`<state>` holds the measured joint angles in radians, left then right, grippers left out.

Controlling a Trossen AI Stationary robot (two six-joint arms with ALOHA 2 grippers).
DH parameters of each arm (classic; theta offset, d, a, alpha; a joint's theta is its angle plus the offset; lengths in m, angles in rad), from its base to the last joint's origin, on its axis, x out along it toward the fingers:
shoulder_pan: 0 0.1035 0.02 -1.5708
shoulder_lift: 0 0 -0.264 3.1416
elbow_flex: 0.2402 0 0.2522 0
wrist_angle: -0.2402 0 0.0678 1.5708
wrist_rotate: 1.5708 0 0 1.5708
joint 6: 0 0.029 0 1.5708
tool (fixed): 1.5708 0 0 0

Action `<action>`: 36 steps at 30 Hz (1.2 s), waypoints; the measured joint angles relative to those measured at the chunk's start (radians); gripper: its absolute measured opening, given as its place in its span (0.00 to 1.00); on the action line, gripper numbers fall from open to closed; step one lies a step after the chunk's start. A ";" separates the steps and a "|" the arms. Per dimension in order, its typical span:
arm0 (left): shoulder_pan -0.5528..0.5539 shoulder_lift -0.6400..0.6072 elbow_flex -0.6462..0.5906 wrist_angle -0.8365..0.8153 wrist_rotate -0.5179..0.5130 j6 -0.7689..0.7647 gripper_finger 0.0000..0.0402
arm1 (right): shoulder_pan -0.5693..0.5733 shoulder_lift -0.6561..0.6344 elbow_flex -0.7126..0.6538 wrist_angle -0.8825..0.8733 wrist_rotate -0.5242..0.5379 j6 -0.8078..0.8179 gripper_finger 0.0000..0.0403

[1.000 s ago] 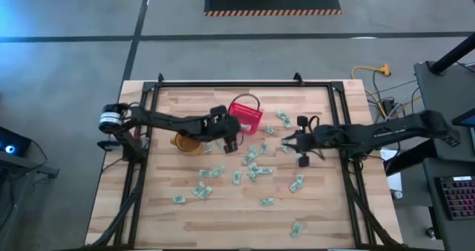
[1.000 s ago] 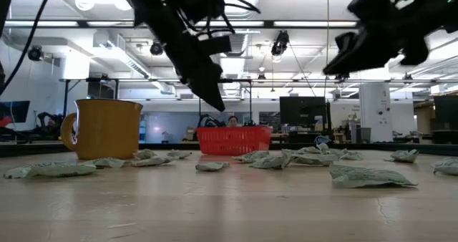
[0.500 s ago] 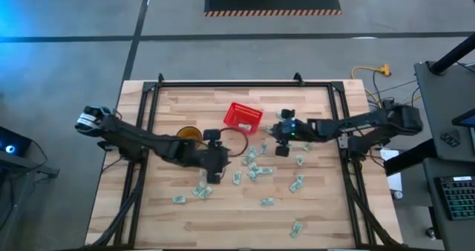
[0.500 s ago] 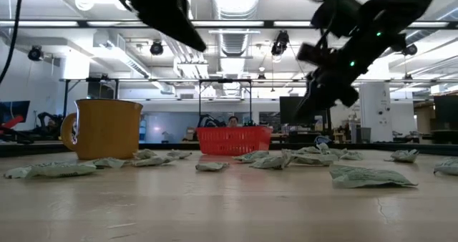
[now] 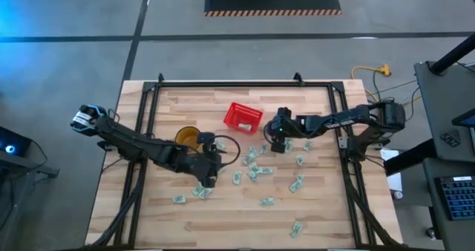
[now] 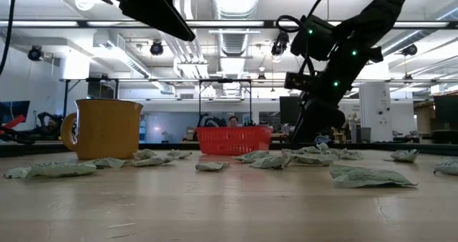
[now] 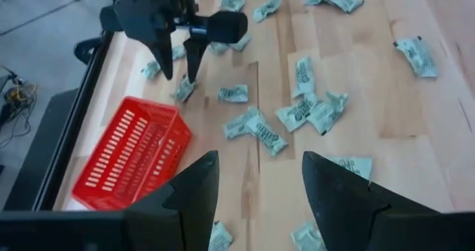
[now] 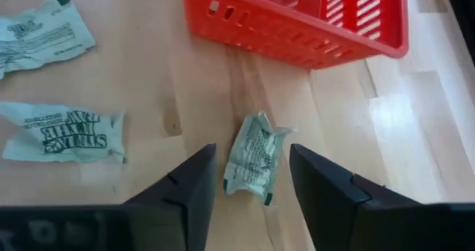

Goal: Pick and place Stevia / Truvia into bins
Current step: Put the stevia packet into the red basket

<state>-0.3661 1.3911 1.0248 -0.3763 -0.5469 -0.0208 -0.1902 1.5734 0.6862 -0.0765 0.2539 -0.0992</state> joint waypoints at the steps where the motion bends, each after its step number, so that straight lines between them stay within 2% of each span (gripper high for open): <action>1: 0.000 0.000 0.000 0.000 -0.004 0.000 0.44 | -0.001 0.000 -0.003 -0.003 0.000 0.011 0.42; 6: 0.000 0.000 0.001 0.003 -0.005 0.000 0.44 | -0.020 0.023 -0.005 -0.003 -0.004 0.069 0.43; 12: 0.000 0.000 0.002 0.007 -0.005 0.000 0.44 | -0.059 0.048 -0.006 -0.016 -0.027 0.100 0.39; 17: 0.000 0.000 0.001 0.005 -0.005 0.000 0.44 | -0.070 0.045 -0.007 -0.028 -0.035 0.113 0.31; 26: 0.000 0.000 0.000 0.008 -0.004 0.000 0.44 | -0.070 0.053 -0.006 -0.037 -0.099 0.066 0.04; 31: 0.000 0.000 -0.001 0.008 -0.004 0.000 0.44 | -0.069 0.031 -0.008 -0.068 -0.101 0.055 0.02; 36: 0.000 0.000 -0.001 0.007 -0.004 0.000 0.44 | -0.066 -0.047 -0.009 -0.116 -0.082 0.077 0.02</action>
<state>-0.3664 1.3911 1.0241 -0.3688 -0.5507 -0.0204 -0.2559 1.5267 0.6775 -0.1926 0.1723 -0.0222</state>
